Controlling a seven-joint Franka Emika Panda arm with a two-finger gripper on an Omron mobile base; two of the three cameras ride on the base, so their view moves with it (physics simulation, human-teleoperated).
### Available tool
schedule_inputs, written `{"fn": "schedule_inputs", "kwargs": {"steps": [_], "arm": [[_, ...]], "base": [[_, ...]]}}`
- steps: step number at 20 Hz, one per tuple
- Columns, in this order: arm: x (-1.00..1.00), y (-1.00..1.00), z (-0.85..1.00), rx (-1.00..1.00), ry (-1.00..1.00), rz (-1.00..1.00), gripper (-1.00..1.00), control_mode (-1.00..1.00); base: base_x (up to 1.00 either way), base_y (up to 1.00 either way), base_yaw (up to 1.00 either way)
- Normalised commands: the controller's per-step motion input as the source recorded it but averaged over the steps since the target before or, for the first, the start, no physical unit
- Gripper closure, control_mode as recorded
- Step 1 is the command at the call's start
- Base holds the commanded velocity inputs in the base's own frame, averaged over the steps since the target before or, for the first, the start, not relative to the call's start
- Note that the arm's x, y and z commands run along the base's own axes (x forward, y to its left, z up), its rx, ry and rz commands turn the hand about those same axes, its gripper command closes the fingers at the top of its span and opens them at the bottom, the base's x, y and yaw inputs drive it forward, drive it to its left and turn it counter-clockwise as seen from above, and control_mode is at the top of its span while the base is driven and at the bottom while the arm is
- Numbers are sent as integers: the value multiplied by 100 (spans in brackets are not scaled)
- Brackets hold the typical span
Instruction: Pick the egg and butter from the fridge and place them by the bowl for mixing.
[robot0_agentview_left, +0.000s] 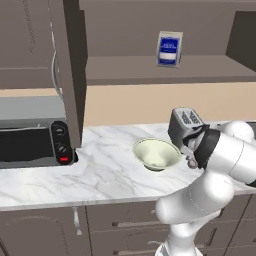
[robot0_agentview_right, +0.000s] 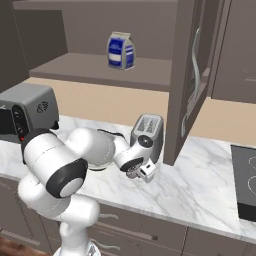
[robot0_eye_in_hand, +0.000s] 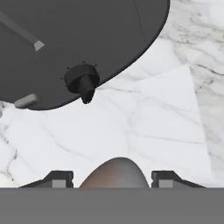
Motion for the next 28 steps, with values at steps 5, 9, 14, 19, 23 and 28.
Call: {"fn": "schedule_inputs", "kwargs": {"steps": [5,9,14,19,23,28], "arm": [[-6,2,-21,0,0,0,-100,-100],[-20,0,-3,0,-10,0,-100,-100],[-18,0,4,0,-10,0,-100,-100],[-10,3,12,0,-4,0,-100,-100],[-14,0,28,0,0,0,-100,-100],[-26,0,42,-2,0,0,-100,-100]], "base": [[0,0,0],[0,0,0],[0,0,0],[0,0,0],[0,0,0],[0,0,0]]}}
